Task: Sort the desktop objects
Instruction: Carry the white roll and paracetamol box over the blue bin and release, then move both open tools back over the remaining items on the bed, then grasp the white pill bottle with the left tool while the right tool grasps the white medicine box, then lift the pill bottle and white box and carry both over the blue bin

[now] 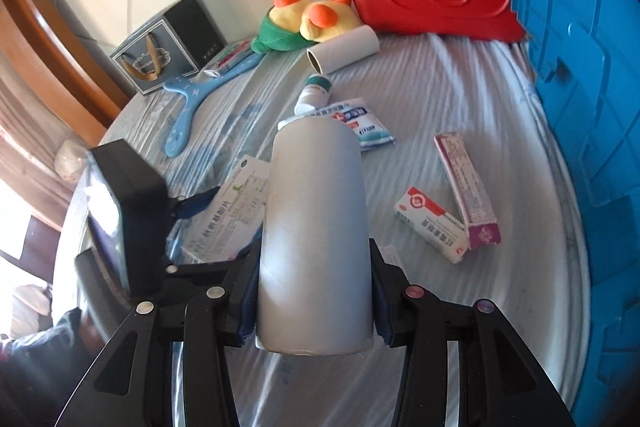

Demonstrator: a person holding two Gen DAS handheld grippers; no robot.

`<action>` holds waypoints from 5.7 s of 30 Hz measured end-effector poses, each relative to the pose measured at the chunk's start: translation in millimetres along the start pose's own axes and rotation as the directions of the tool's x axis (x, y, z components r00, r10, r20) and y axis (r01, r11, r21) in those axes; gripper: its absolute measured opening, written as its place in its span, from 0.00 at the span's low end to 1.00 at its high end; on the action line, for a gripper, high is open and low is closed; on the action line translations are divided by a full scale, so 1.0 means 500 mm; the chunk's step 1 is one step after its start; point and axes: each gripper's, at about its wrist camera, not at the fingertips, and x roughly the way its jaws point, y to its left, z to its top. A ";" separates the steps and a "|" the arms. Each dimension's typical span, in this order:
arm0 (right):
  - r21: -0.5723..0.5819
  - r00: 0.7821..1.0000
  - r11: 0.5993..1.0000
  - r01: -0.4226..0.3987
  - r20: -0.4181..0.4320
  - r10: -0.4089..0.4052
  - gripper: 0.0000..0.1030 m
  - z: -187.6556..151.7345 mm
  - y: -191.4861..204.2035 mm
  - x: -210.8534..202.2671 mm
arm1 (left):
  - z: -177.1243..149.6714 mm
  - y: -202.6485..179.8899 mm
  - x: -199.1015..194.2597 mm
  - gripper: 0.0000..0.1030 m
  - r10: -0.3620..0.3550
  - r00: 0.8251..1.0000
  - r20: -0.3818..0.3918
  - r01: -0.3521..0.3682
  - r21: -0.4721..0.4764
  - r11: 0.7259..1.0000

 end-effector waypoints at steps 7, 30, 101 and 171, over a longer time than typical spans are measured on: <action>-0.035 0.998 0.999 0.025 0.064 -0.022 0.43 -0.005 0.036 -0.068 | 0.032 0.024 -0.122 0.71 0.018 0.991 0.132 -0.021 0.023 1.000; 0.212 0.676 0.900 0.381 0.600 -0.428 0.43 -0.161 -0.013 -0.872 | 0.285 -0.351 -0.729 0.71 -0.344 0.713 0.611 0.125 0.372 0.920; -0.114 0.961 0.981 0.157 0.248 -0.125 0.99 -0.107 0.132 -0.254 | -0.131 0.210 -0.426 0.94 0.202 0.926 0.317 -0.212 -0.005 0.977; -0.066 0.887 0.958 0.280 0.400 -0.232 0.60 -0.093 0.182 -0.514 | 0.081 -0.025 -0.549 0.27 -0.302 0.831 0.466 0.152 0.333 0.931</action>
